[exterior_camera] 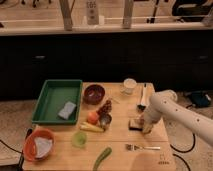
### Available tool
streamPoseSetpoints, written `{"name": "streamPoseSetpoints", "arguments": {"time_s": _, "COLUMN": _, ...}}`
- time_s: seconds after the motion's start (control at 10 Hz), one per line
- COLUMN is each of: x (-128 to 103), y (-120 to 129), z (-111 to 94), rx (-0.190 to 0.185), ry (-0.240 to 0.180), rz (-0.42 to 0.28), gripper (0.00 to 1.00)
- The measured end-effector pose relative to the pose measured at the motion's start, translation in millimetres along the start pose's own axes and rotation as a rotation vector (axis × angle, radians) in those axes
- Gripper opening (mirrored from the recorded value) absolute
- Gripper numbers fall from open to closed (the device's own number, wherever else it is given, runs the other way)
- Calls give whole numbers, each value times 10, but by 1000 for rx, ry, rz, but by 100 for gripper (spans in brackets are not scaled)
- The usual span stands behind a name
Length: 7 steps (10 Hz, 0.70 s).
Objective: Place eraser in purple bowl
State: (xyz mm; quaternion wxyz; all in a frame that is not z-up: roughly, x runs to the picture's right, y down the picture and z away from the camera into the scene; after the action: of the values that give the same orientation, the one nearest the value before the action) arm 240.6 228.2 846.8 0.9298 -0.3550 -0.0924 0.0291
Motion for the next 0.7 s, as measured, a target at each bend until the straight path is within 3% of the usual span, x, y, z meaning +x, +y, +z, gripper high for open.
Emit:
{"name": "streamPoseSetpoints", "arguments": {"time_s": 0.3, "x": 4, "y": 18, "z": -25, "rx": -8, "ry": 5, "rz": -4, "gripper": 2}}
{"name": "streamPoseSetpoints", "arguments": {"time_s": 0.7, "x": 9, "y": -21, "z": -134, "rx": 1, "ry": -28, "rz": -7, "gripper": 0}}
